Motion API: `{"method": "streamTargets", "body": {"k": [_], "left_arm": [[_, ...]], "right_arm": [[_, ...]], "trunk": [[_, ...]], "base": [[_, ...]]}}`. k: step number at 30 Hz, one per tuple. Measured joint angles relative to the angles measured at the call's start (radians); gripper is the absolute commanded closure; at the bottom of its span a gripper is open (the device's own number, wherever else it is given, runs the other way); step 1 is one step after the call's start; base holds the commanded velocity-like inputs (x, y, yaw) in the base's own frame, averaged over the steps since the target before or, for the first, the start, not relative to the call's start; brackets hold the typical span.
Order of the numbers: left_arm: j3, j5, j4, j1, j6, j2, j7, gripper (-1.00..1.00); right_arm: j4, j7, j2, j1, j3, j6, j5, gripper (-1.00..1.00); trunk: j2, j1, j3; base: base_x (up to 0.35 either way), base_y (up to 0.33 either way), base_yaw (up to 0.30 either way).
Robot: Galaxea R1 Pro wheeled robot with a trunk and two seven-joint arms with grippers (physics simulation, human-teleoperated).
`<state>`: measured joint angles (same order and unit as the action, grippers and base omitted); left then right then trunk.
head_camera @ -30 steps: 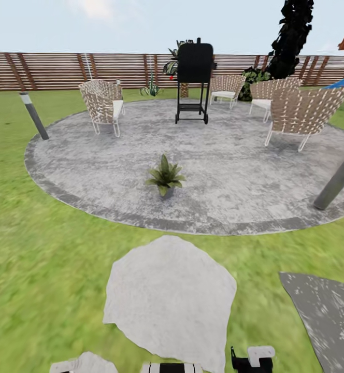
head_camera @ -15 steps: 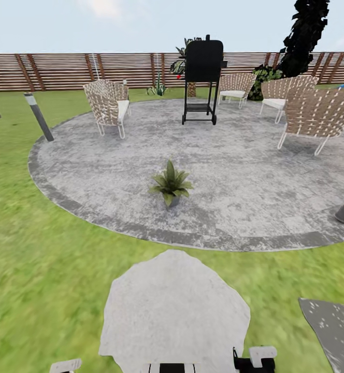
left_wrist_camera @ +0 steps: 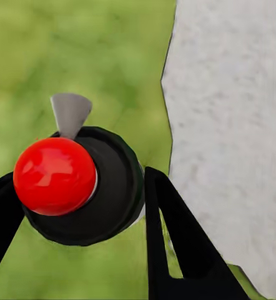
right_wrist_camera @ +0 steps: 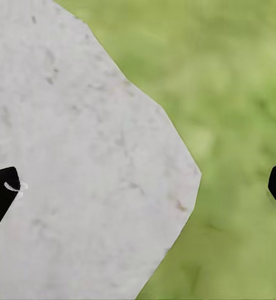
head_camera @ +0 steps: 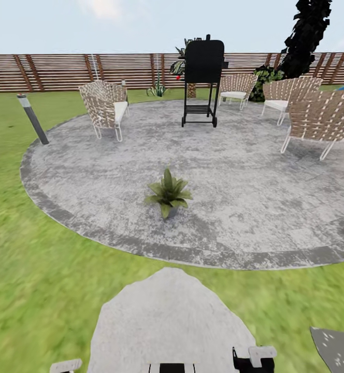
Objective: Pick up the pesticide atomizer in the garden and spray insectifuge to fully cover both potted plants in the garden.
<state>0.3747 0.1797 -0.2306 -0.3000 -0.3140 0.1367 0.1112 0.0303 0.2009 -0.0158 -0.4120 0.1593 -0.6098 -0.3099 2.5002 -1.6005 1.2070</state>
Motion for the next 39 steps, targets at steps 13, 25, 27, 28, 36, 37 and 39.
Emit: {"method": "streamTargets", "body": {"k": [13,25,27,28,36,37,39], "left_arm": [[0.0,0.0,0.0,0.0,0.0,-0.002,0.0,1.0],[0.0,0.0,0.0,0.0,0.0,-0.001,0.0,1.0],[0.0,0.0,0.0,0.0,0.0,-0.001,0.0,1.0],[0.0,0.0,0.0,0.0,0.0,-0.001,0.0,1.0],[0.0,0.0,0.0,0.0,0.0,0.0,0.0,1.0],[0.001,0.0,0.0,0.0,0.0,-0.001,0.0,1.0],[0.0,0.0,0.0,0.0,0.0,-0.001,0.0,1.0]], "right_arm": [[0.0,-0.001,0.0,0.0,0.0,0.001,0.0,-1.0],[0.0,0.0,0.004,0.0,0.0,0.001,0.0,-1.0],[0.0,0.0,0.004,0.0,0.0,0.001,0.0,-1.0],[0.0,0.0,0.004,0.0,0.0,0.001,0.0,-1.0],[0.0,0.0,0.004,0.0,0.0,0.001,0.0,-1.0],[0.0,0.0,0.004,0.0,0.0,0.001,0.0,-1.0],[0.0,0.0,0.003,0.0,0.0,0.001,0.0,-1.0]], "trunk": [[0.0,0.0,0.0],[0.0,0.0,0.0],[0.0,0.0,0.0],[0.0,0.0,0.0],[0.0,0.0,0.0],[0.0,0.0,0.0],[0.0,0.0,0.0]], "base": [[0.297,-0.195,0.0],[0.287,-0.203,0.183],[0.285,-0.205,0.246],[0.285,-0.205,0.217],[0.285,-0.206,0.173],[0.285,-0.206,0.163],[0.285,-0.206,0.12]]}}
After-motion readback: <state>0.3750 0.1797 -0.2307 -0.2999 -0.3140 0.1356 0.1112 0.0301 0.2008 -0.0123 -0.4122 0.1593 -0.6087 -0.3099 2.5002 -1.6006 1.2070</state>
